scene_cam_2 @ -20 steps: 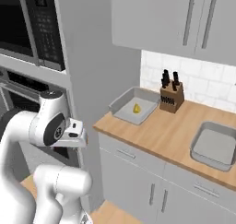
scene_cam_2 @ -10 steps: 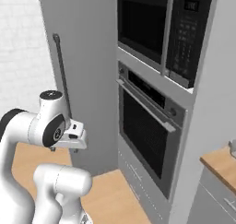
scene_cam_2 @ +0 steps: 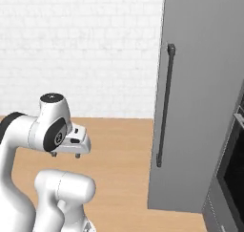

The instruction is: Place one lemon wedge and one fish in each tupperware on the nearby counter, to pack two identical lunches.

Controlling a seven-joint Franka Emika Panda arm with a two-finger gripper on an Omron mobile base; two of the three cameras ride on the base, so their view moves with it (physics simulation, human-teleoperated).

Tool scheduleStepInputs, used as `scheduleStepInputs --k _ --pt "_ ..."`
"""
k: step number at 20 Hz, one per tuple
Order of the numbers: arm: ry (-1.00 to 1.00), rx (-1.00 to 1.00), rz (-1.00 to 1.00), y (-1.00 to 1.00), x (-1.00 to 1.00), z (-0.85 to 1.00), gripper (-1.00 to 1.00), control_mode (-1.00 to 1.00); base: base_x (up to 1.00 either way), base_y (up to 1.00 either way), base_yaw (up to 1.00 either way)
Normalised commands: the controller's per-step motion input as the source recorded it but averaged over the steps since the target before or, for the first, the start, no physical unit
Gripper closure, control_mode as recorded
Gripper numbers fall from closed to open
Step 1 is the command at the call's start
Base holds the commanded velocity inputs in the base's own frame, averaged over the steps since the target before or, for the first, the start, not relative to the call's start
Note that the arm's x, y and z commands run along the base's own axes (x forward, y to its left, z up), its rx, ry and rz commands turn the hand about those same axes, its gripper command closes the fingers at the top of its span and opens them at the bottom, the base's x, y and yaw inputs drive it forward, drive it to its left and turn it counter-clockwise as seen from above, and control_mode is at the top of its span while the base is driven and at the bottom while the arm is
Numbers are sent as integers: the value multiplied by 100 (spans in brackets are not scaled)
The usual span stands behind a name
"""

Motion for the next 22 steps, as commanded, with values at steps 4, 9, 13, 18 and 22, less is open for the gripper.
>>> scheduleStepInputs --k 4,9,13,18,22 --pt "0 0 0 0 0 0 -100 100 54 65 69" --pt "0 0 0 0 0 0 -100 100 99 13 18" --pt "0 0 0 0 0 0 -100 100 100 8 -17" --pt "0 0 0 0 0 0 -100 100 100 23 -16" --pt "0 0 0 0 0 0 -100 100 100 35 -22"
